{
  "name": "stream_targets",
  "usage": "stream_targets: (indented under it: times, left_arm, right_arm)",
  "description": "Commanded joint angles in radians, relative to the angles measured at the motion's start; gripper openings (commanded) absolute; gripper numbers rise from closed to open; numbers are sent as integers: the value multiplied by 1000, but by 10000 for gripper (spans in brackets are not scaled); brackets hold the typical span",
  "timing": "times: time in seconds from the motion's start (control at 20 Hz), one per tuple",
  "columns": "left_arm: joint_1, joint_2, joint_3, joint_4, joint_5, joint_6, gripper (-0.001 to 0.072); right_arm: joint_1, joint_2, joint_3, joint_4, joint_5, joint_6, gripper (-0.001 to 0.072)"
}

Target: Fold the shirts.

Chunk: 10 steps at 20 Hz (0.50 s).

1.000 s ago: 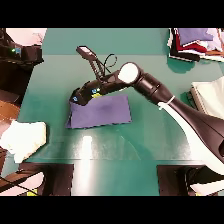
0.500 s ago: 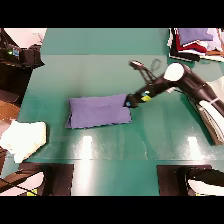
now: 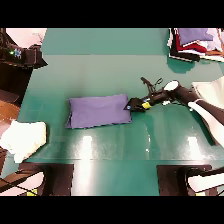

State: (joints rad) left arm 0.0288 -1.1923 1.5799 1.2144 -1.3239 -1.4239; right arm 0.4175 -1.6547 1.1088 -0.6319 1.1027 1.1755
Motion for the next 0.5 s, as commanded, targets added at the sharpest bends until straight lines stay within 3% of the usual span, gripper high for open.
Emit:
stream_targets:
  times: [0.0, 0.05, 0.2, 0.3, 0.45]
  left_arm:
    - [0, 0, 0, -15, 1, 23, 24]
    - [0, 0, 0, -15, 0, 29, 24]
    - [0, 0, 0, -16, 0, 29, 24]
    - [0, 0, 0, -23, 2, 29, 24]
    - [0, 0, 0, -74, 5, 29, 23]
  right_arm:
    - [69, -110, 84, 91, -12, -35, 662]
    - [95, -127, 115, 91, -11, -36, 633]
    - [151, -167, 206, 87, -16, -37, 363]
    - [162, -170, 243, 82, -28, -36, 19]
    - [135, -159, 303, 81, 13, -24, 15]
